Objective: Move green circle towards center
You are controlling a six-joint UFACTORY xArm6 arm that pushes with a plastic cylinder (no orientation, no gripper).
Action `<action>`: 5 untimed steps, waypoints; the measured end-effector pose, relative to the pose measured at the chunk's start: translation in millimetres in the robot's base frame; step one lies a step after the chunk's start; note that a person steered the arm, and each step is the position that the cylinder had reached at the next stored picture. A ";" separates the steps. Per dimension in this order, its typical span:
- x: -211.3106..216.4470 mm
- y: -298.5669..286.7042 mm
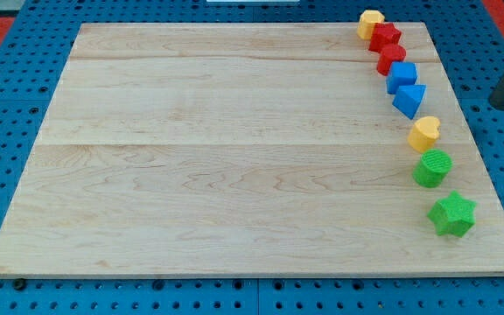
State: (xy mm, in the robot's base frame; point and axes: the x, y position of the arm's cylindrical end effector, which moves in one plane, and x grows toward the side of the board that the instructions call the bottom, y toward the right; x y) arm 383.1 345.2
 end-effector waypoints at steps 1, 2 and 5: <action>55.4 0.2; 93.0 -0.7; 108.4 -140.7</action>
State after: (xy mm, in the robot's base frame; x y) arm 491.5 204.5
